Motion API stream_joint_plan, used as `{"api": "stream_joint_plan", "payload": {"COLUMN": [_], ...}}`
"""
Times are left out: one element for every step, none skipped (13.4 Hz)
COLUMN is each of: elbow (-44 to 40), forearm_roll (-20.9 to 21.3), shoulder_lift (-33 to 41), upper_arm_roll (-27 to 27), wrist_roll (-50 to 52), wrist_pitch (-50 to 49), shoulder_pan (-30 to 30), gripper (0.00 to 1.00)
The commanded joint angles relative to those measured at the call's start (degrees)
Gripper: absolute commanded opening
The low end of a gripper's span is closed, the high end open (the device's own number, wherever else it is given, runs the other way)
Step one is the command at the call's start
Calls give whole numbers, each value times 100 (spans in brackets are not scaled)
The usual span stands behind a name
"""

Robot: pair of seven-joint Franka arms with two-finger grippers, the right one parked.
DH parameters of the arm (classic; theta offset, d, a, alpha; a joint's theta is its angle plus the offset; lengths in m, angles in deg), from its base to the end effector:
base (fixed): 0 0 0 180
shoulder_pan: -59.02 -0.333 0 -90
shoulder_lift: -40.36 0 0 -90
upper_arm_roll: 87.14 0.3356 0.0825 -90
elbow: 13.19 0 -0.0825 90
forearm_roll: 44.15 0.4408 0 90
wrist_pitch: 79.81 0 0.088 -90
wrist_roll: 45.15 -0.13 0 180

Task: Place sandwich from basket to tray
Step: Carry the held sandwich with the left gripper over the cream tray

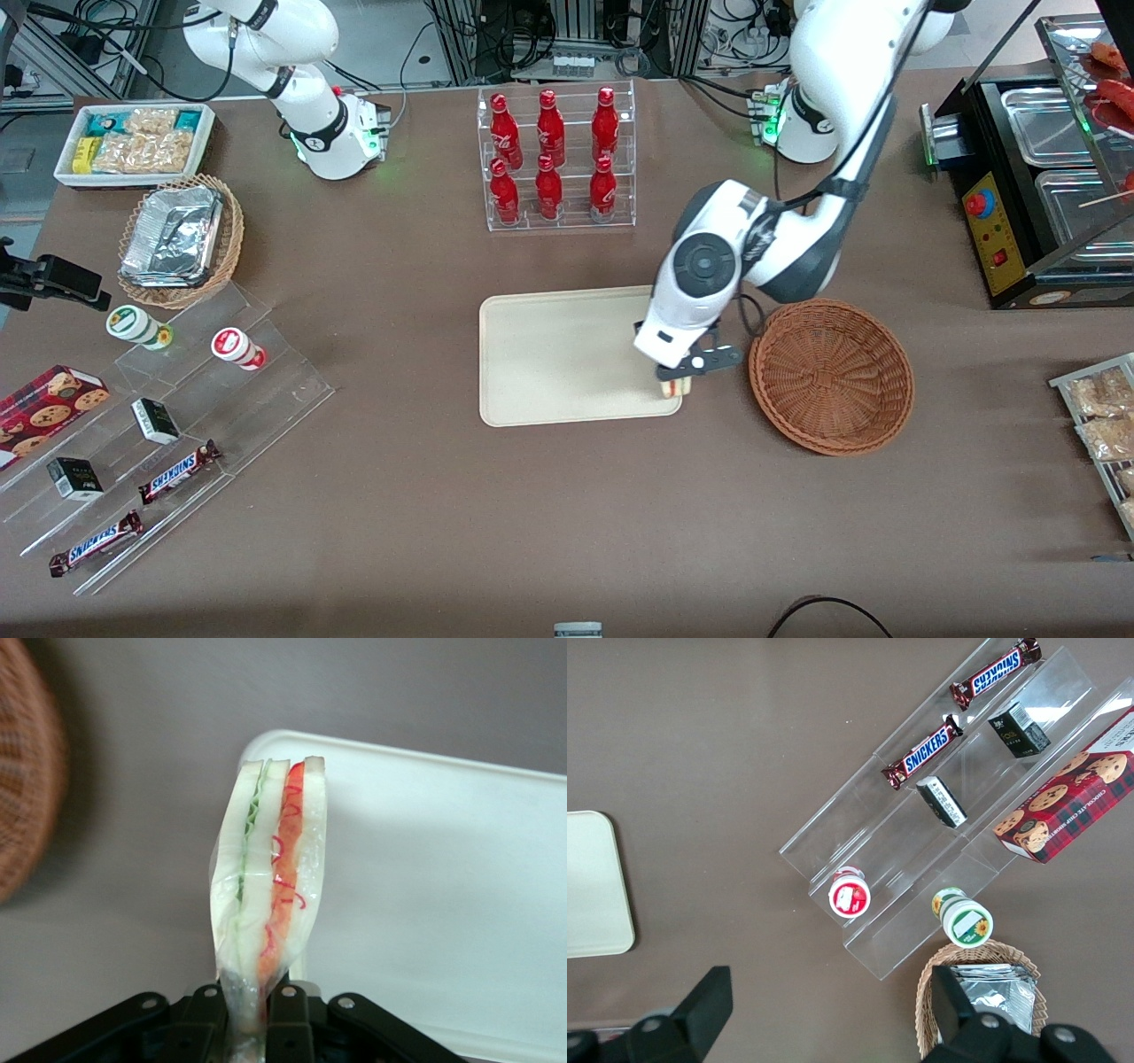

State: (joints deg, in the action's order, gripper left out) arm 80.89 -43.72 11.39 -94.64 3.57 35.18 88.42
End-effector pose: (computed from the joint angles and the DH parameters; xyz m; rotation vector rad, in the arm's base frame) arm 0.5796 -0.4243 0.2770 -3.0660 -0.3302 0.2152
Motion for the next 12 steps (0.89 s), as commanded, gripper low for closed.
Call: {"api": "stream_joint_plan", "payload": {"elbow": [-898, -1144, -1251, -1252, -1261, -1261, -1252, -1252, -1252, -1235, -1243, -1244], "forearm_roll": [36, 36, 36, 45, 45, 36, 45, 45, 53, 53, 53, 53], "shoulder_lift": [-722, -916, -996, -1006, -1023, -1076, -1128, -1198, -1225, -1243, -1330, -1357], "upper_arm_roll": [73, 73, 73, 73, 73, 73, 73, 73, 82, 82, 82, 91], "wrist_roll": [408, 618, 794, 892, 980, 1129, 1295, 1375, 1428, 1420, 1429, 1429], "wrist_pitch": [-117, -117, -117, -108, -56, 92, 242, 356, 410, 410, 419, 445], "shoulder_pan": [433, 530, 627, 715, 802, 873, 952, 1014, 1066, 1093, 1093, 1102], "gripper": [0, 0, 0, 0, 0, 0, 0, 0, 0, 0, 0, 0]}}
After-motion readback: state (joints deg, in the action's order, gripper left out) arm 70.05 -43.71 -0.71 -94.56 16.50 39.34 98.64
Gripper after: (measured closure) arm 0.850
